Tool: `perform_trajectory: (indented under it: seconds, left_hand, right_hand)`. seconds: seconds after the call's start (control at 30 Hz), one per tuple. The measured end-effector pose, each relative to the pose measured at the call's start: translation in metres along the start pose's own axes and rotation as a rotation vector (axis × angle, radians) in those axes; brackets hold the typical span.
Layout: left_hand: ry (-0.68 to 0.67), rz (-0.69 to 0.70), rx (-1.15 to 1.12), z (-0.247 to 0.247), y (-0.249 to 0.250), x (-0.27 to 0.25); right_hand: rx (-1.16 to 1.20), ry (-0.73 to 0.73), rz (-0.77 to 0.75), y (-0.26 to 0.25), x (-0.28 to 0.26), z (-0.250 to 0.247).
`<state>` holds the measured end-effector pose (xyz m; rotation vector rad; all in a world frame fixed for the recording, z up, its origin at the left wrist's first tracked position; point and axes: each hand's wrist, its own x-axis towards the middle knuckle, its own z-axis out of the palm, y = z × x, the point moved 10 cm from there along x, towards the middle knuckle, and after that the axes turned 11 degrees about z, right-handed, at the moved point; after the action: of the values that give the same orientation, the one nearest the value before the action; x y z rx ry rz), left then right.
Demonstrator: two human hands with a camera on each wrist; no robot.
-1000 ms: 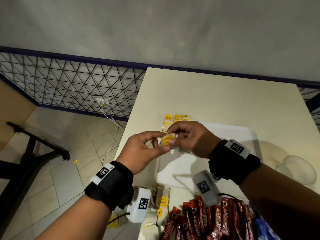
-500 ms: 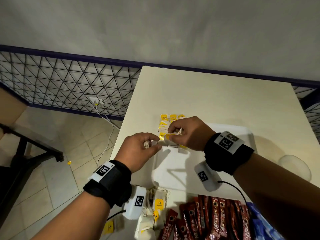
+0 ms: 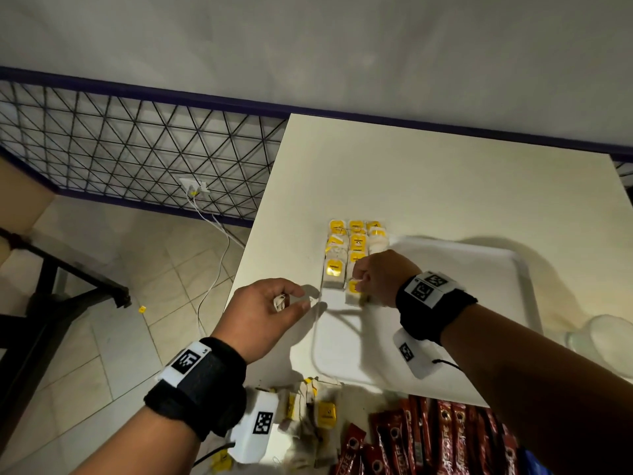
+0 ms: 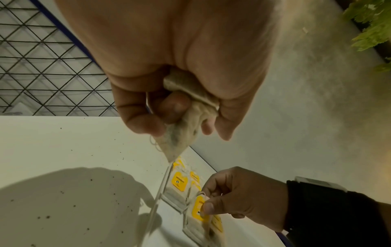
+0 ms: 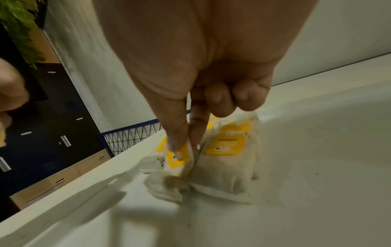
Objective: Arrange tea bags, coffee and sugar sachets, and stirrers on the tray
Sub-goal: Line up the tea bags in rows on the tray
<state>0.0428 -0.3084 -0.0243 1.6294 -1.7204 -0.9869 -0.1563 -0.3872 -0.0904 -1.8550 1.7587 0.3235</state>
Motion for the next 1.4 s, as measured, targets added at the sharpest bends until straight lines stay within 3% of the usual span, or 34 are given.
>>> perform_trajectory:
  seconds: [0.37,0.47,0.53,0.63,0.7,0.77,0.87,1.0,1.23,1.4]
  left_hand:
    - [0.008,-0.007,-0.029,0.000,-0.003,0.000]
    - [0.002,-0.033,-0.127,0.005,-0.005,-0.002]
    - [0.047,-0.135,-0.376,0.009,-0.011,-0.006]
    - [0.120,-0.410,-1.038,0.029,-0.017,-0.017]
    - [0.136,-0.552,-1.393,0.043,-0.011,-0.024]
    - [0.152,-0.578,-1.555,0.047,-0.004,-0.025]
    - [0.183,-0.575,-1.616,0.052,0.001,-0.027]
    - [0.187,-0.556,-1.644,0.057,0.010,-0.027]
    - [0.142,-0.470,-1.602,0.057,0.030,-0.032]
    - [0.117,-0.371,-1.539,0.054,0.043,-0.032]
  right_hand:
    - [-0.038,0.056,0.027,0.003,0.009,-0.004]
    - [-0.033,0.094,0.040,0.005,0.009,-0.005]
    - [-0.001,0.135,0.039,0.005,0.005,-0.010]
    - [0.112,0.195,-0.042,-0.011,-0.011,-0.027]
    - [0.258,0.244,-0.161,-0.028,-0.029,-0.041]
    - [0.395,0.306,-0.325,-0.048,-0.051,-0.056]
    - [0.480,0.325,-0.519,-0.073,-0.085,-0.067]
    - [0.404,0.282,-0.689,-0.096,-0.117,-0.069]
    - [0.145,0.206,-0.606,-0.102,-0.128,-0.060]
    - [0.113,0.199,-0.525,-0.098,-0.129,-0.064]
